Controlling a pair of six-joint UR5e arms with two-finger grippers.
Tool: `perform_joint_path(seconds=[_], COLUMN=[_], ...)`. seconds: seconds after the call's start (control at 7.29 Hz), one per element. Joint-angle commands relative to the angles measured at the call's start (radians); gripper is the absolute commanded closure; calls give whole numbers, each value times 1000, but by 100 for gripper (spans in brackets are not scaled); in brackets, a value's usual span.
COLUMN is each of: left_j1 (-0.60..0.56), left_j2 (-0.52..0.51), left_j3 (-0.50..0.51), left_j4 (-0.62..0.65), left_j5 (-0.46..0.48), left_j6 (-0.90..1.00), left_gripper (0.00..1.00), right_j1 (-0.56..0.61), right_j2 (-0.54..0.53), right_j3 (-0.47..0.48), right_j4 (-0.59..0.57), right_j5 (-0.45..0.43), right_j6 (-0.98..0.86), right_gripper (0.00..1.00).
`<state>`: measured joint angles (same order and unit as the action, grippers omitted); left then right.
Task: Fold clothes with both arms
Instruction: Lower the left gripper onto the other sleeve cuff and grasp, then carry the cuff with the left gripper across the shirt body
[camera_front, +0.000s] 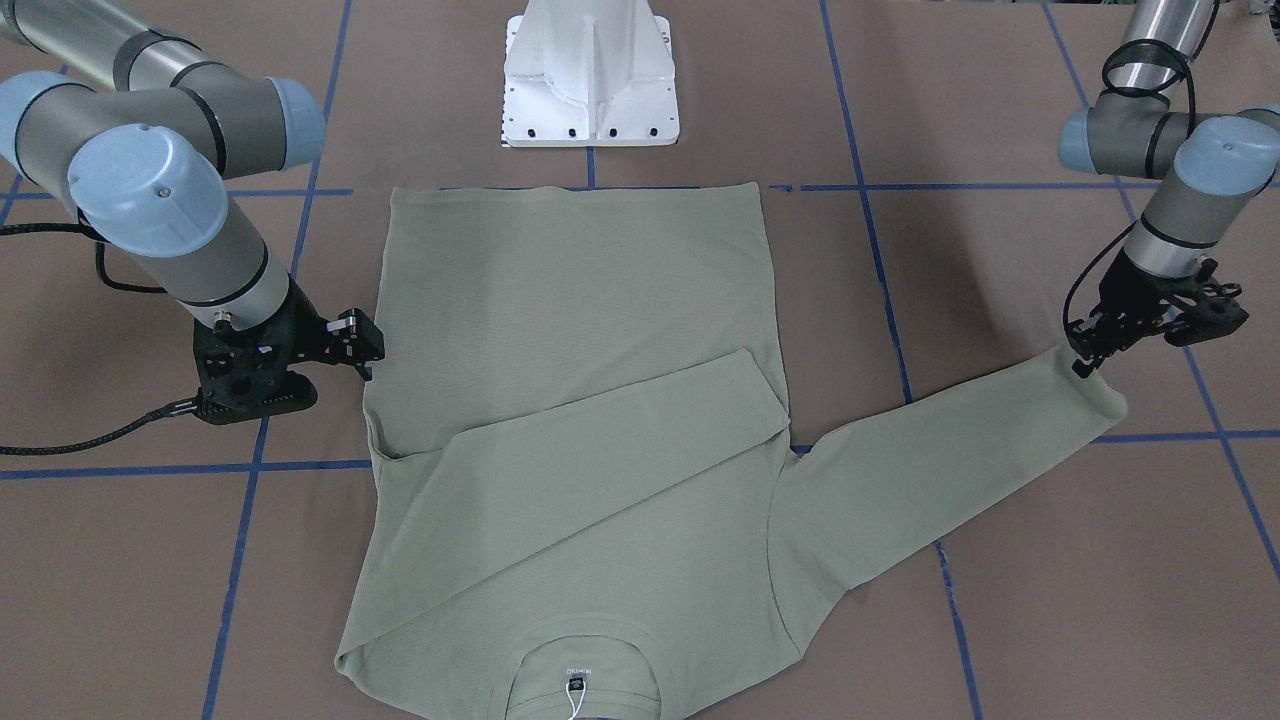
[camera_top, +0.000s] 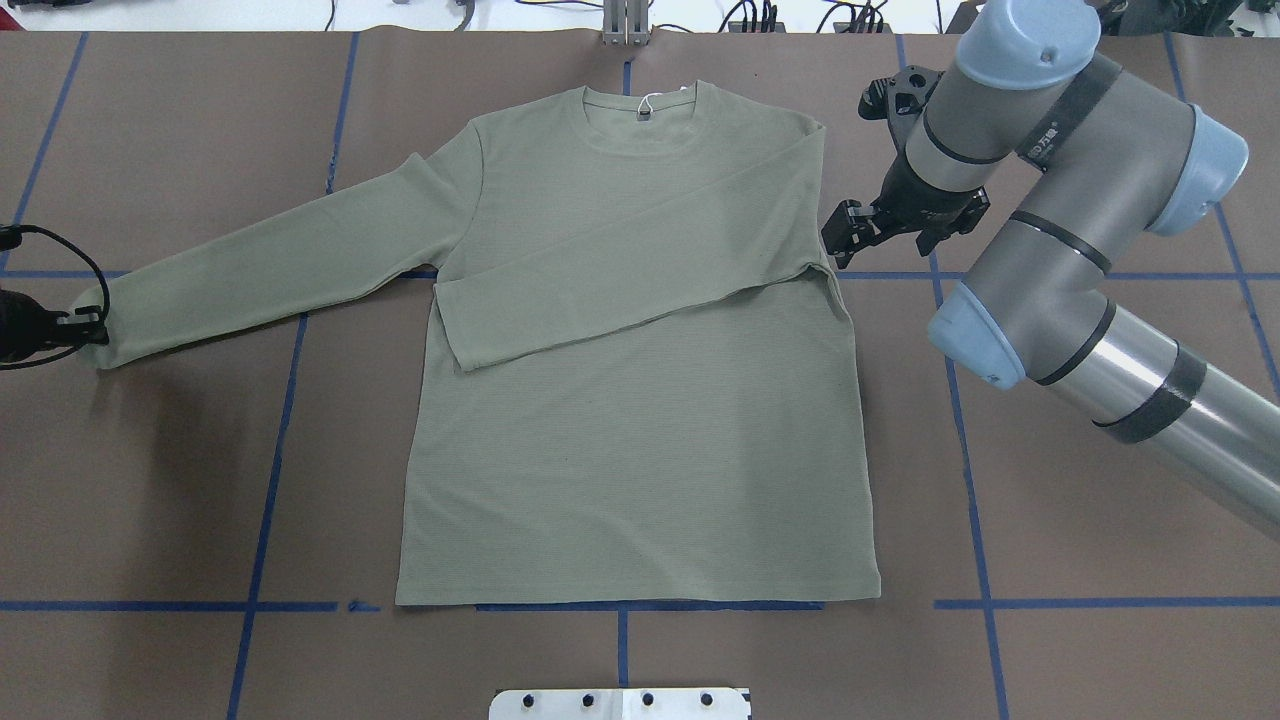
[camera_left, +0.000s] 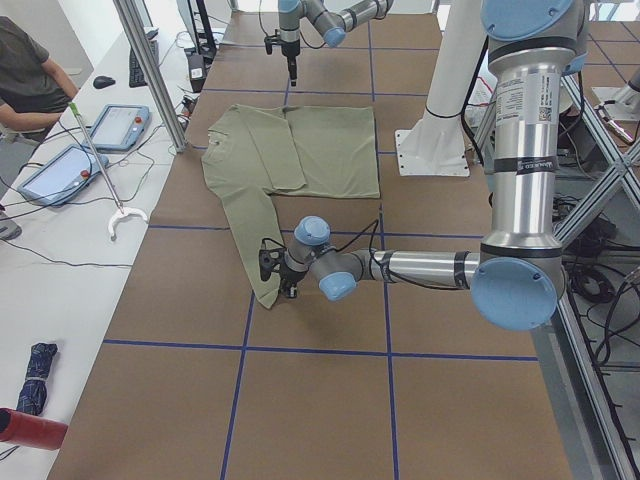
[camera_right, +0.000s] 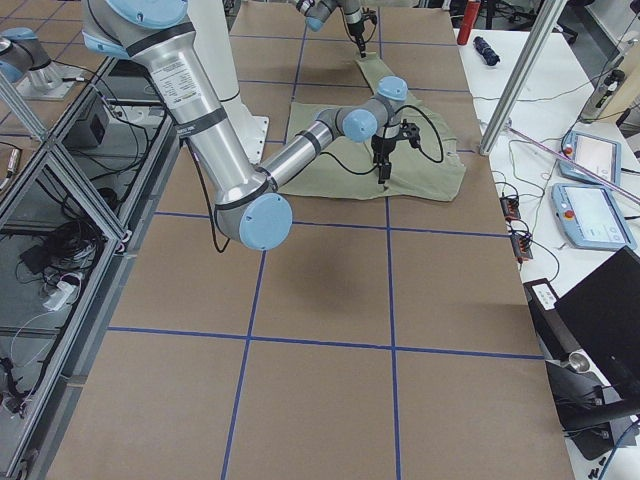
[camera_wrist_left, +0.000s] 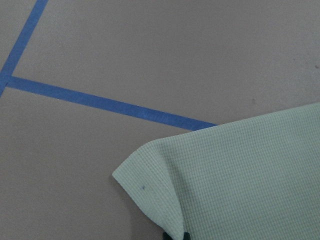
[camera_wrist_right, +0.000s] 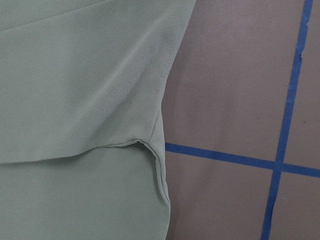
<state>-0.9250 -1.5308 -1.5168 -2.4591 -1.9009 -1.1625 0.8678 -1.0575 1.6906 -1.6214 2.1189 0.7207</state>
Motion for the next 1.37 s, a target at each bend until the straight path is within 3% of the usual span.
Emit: perform_joint_path(seconds=[0.0,0.41,0.69,0.96,1.23], left_j1=[-2,-12,-6,21,151], left_j2=[-47,-292,-513,-714,-860], left_j3=[-69,-74,-72,-71,-54], left_j4=[105,367,597,768,782], left_j5=[0,6,6,-3,-1], left_j6=[-2,-38,-81,-128,-243], left_gripper=[100,100,100,100,100], right_j1=[14,48,94,123,129], right_j2=[-94,-199,-255,-308,-311], right_j3=[87,132,135,161,159], right_j4=[0,0,17,15,14], right_j5=[1,1,74,78,79], right_j6=[-4,-29,-58,-110,-116], right_gripper=[0,0,0,0,0])
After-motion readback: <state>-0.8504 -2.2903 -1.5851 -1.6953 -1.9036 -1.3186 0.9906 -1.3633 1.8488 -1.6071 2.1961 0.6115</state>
